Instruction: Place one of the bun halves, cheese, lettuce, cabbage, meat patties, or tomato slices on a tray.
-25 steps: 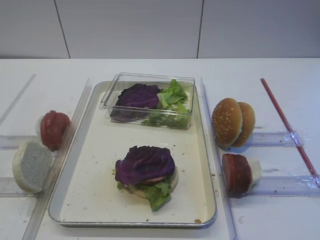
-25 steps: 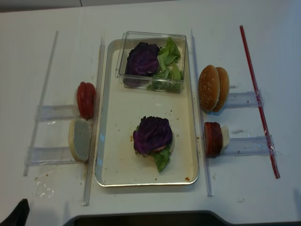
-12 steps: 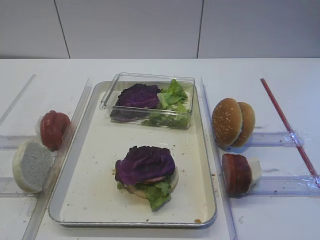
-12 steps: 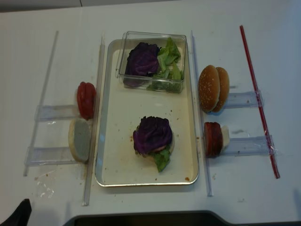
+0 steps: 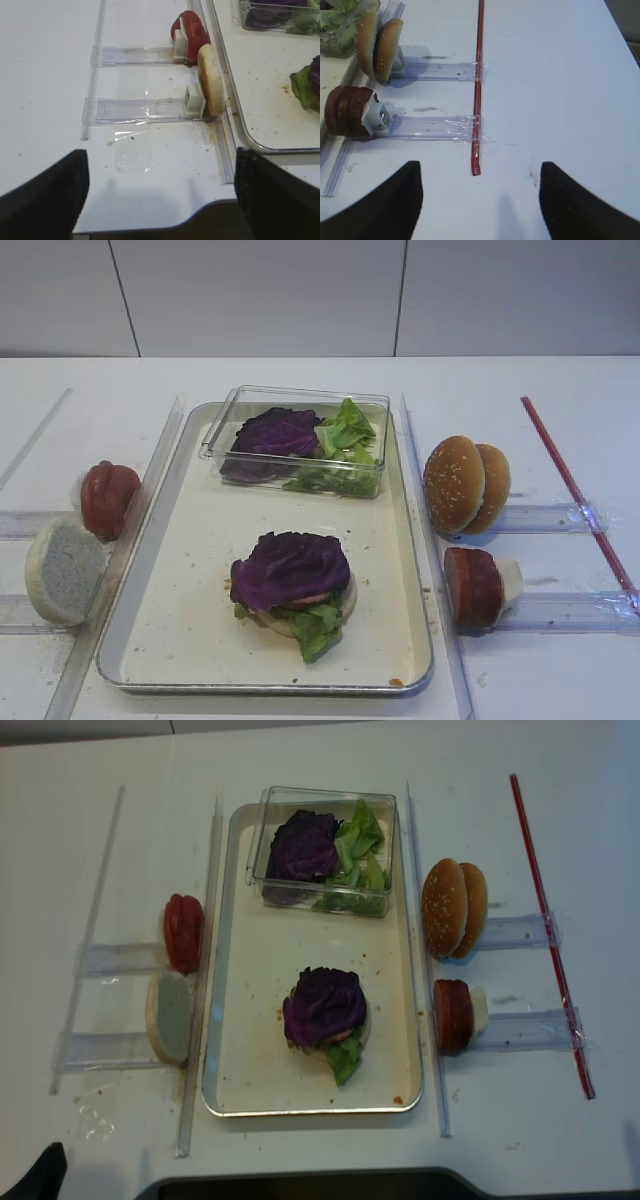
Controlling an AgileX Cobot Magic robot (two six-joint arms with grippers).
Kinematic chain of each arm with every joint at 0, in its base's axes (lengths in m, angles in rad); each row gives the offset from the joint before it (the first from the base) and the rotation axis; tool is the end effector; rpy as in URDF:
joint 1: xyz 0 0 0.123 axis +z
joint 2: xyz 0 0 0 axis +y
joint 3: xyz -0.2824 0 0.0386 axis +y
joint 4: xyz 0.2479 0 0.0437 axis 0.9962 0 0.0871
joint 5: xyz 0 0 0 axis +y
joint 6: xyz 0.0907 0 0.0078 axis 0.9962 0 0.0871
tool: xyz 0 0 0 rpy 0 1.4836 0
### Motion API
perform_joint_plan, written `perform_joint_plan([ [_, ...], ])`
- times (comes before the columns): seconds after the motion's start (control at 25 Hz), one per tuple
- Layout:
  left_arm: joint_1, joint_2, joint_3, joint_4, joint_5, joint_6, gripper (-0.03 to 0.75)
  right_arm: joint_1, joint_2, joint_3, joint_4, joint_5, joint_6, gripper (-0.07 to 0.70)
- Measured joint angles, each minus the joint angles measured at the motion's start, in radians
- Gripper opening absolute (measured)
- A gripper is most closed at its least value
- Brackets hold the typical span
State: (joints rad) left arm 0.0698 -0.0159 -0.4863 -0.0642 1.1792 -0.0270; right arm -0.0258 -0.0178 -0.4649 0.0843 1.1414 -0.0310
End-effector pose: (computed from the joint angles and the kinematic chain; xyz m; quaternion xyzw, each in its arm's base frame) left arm -0.0108 -0.0062 0.2641 -0.0395 0.8808 -0.0219 0.4714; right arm -0.0072 0.0072 0.2612 -0.0052 0.8770 0.0284 0.4797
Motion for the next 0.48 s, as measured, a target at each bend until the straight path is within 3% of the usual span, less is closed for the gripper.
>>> perform_joint_plan([
  [0.48, 0.0, 0.0, 0.0, 0.0, 0.0, -0.001, 0.546, 0.0, 0.0, 0.0, 0.0, 0.0, 0.0, 0.511],
])
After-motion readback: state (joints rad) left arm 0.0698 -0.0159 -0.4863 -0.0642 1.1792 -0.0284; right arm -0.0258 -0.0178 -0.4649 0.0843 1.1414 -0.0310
